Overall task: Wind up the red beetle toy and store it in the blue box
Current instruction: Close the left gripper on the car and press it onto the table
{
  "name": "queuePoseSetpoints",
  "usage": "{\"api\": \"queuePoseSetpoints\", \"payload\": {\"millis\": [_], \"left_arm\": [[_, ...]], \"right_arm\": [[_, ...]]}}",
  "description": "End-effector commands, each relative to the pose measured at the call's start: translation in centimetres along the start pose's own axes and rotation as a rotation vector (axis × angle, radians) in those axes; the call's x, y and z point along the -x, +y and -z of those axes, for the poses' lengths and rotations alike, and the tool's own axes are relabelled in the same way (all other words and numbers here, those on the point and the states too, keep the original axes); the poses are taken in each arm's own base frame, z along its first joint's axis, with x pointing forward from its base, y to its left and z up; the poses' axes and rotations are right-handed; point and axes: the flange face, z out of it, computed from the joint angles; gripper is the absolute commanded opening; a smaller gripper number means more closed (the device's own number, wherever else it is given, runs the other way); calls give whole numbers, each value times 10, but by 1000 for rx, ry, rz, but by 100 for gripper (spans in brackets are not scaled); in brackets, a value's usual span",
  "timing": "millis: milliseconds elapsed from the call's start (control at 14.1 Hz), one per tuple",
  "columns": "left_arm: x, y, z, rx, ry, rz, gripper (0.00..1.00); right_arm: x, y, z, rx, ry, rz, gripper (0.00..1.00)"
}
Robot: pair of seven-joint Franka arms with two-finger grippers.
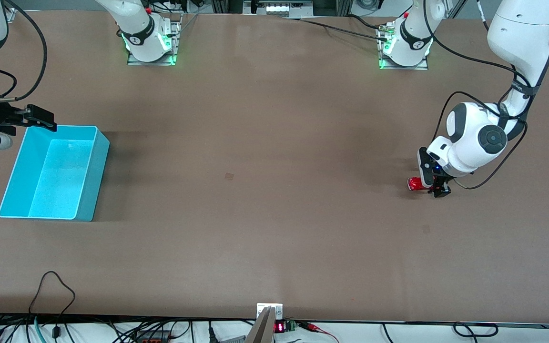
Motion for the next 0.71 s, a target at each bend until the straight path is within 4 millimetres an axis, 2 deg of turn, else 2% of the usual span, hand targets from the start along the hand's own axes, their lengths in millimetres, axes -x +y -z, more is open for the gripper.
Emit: {"api": "queuePoseSetpoints", "payload": {"millis": [0,284,498,640], "left_arm": [[1,2,4,-14,-3,-26,67],[0,1,5,-17,-2,-29,52],[0,1,5,-17,-2,-29,44],[0,1,4,-14,-2,-32,43]], "right_arm": [[1,1,4,-4,8,-8,100],[1,1,4,-4,8,-8,100],[1,1,4,-3,9,-8,100],[1,1,4,-4,8,-9,100]]}}
